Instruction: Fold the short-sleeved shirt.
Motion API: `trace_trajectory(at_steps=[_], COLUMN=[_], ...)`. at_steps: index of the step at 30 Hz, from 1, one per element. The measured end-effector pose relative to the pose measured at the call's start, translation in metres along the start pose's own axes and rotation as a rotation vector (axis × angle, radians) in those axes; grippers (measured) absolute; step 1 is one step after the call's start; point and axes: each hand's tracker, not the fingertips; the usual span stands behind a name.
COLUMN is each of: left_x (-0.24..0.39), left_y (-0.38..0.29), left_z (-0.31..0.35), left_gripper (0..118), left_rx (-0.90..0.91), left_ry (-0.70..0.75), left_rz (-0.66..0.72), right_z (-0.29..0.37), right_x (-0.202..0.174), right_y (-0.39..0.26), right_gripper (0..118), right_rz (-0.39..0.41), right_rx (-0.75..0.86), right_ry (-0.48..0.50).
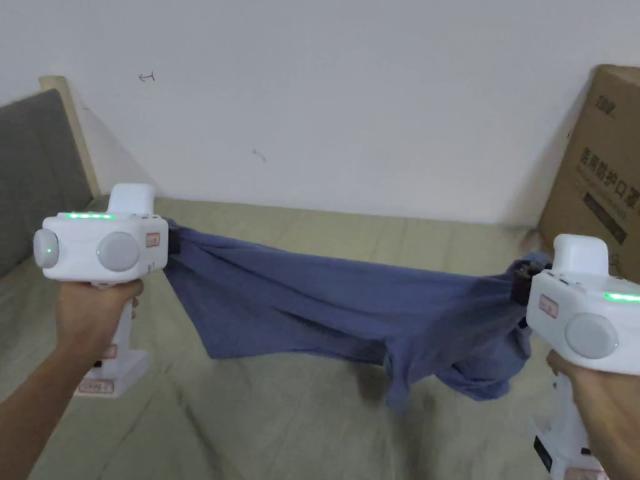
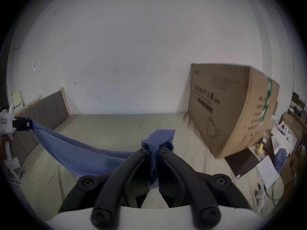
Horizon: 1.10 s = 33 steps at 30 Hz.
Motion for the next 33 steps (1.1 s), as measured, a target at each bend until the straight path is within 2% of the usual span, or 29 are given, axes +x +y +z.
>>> trace_trajectory(at_steps=[6,12,25,29,33], left_x=[-0.013,-0.03,-0.054,-0.057,-0.057], left_y=[-0.077,-0.153,-0.289,-0.327,-0.359], left_z=[0.013,0.045,0.158,0.178,0.182], left_gripper=[5,5,5,5,5], left_rx=[-0.112,-0.191,-0.322,-0.422,-0.515], left_ry=[0.004,-0.006,0.021,0.05,0.083], left_rz=[0.027,0.047,0.112,0.099,0.074], right_z=[0.015,0.058,0.182,0.201,0.203], right_x=[-0.001,0.008,0.034,0.04,0.038], right_y=[-0.066,-0.13,-0.247,-0.284,-0.318], right_gripper=[7,7,7,7,7], right_rz=[-0.02,-0.046,-0.177,-0.213,-0.191], right_rx=[-0.11,-0.181,-0.303,-0.412,-0.541], right_ry=[0.004,0.007,-0.017,-0.017,-0.034])
